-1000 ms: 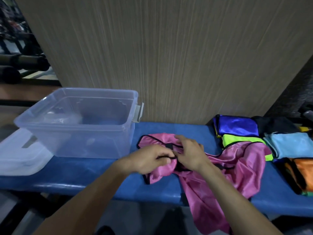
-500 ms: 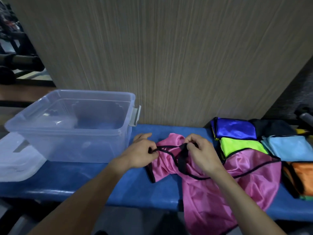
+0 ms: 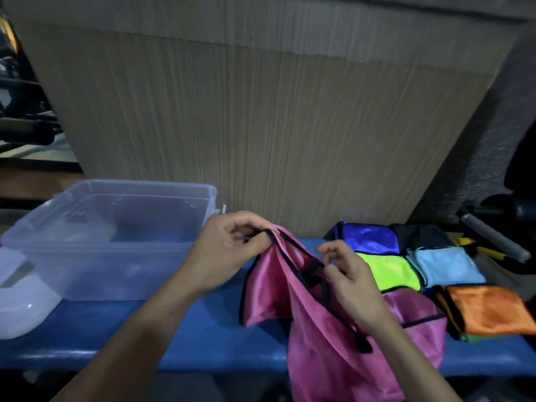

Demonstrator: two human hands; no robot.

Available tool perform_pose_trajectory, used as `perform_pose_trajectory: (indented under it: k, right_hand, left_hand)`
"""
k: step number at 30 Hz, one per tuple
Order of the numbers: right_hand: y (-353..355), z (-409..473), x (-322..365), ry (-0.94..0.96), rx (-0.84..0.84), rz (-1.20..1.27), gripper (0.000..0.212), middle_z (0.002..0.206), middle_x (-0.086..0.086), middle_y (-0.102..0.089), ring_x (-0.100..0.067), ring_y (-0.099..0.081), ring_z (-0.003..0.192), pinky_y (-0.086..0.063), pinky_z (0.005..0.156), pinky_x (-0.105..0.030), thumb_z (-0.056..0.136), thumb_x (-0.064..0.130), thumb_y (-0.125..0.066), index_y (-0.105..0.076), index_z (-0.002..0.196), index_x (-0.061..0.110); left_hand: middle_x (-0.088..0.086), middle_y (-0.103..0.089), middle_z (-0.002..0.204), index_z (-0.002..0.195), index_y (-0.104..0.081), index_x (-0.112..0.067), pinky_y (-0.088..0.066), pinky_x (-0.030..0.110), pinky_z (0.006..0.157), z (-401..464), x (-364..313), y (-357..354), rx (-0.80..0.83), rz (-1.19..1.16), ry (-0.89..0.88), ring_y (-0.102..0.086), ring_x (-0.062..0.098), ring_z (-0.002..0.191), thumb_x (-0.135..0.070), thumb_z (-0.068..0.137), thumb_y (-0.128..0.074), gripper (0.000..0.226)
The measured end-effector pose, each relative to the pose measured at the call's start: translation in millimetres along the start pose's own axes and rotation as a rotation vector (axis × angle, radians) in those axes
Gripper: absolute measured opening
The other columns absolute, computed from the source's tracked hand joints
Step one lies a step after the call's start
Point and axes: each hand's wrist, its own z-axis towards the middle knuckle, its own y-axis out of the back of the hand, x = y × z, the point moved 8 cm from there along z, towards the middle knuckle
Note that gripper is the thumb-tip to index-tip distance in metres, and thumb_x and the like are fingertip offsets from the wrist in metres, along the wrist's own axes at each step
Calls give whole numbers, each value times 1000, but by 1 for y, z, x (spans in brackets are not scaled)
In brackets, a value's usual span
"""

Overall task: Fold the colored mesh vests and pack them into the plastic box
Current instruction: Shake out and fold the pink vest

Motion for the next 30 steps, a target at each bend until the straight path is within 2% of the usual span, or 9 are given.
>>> perform_pose_trajectory:
  k: [2,5,9,14,16,20,25,28,30]
  right_hand:
    - [9,-7,43,127,-21,38,31,97,10,-66,-13,-63,85,-48,78,-32,83,18,-55,-63,108,34]
    - [22,-14,135,358,11,188,21,109,4,-70,-19,-67,104,-52,93,-34,95,12,-64,-61,114,22]
    - [36,-26,246,588,83,331,32,104,-15,-69,-40,-67,92,-53,79,-48,94,-3,-66,-50,117,13]
    - [60,-32,305,724,8,256,31,100,-3,-65,-15,-63,81,-50,63,-34,96,1,-64,-52,109,26]
    - [69,-33,319,760,-11,147,28,95,4,-63,-18,-62,74,-52,59,-38,95,-1,-59,-54,107,24]
    - [78,-27,333,744,21,4,28,83,2,-65,-21,-59,64,-49,59,-44,87,-5,-53,-65,88,20]
    - [79,-17,332,560,63,107,36,64,-15,-64,-19,-51,61,-40,61,-34,83,-10,-48,-68,64,12]
    - [71,-17,324,478,146,-15,37,71,-13,-72,-24,-61,68,-45,71,-37,85,-7,-51,-75,67,12]
    - [58,-23,316,431,254,-98,28,78,-6,-76,-23,-67,78,-49,78,-36,88,8,-56,-80,76,17]
  left_hand:
    - [11,-78,95,90,-77,-8,-56,27,82,4,-41,0,98,-52,-8,-71,15,89,1,91,-71,11]
    - [12,-78,94,88,-78,-12,-56,36,88,12,-111,0,241,49,-97,-71,17,89,3,90,-71,17]
    - [9,-78,89,93,-76,-5,-55,21,82,18,-199,5,293,180,-240,-72,12,85,6,89,-70,13]
    - [5,-78,91,93,-78,-8,-58,32,91,14,-262,24,267,296,-329,-75,20,91,-3,88,-75,8]
    - [5,-79,93,95,-79,-9,-59,38,93,8,-272,31,293,346,-329,-75,24,94,-6,88,-75,8]
    - [3,-79,94,95,-80,-12,-57,43,96,2,-273,44,288,418,-282,-74,27,96,-11,87,-77,9]
    - [-2,-78,88,92,-81,-16,-53,24,82,-2,-252,47,308,491,-181,-71,9,84,-11,89,-76,7]
    - [2,-78,89,88,-79,-14,-55,37,83,-4,-247,50,264,466,-162,-69,14,83,-12,89,-76,4]
    - [5,-76,83,80,-76,-14,-54,43,77,-3,-247,50,213,479,-150,-66,14,77,-14,87,-75,7]
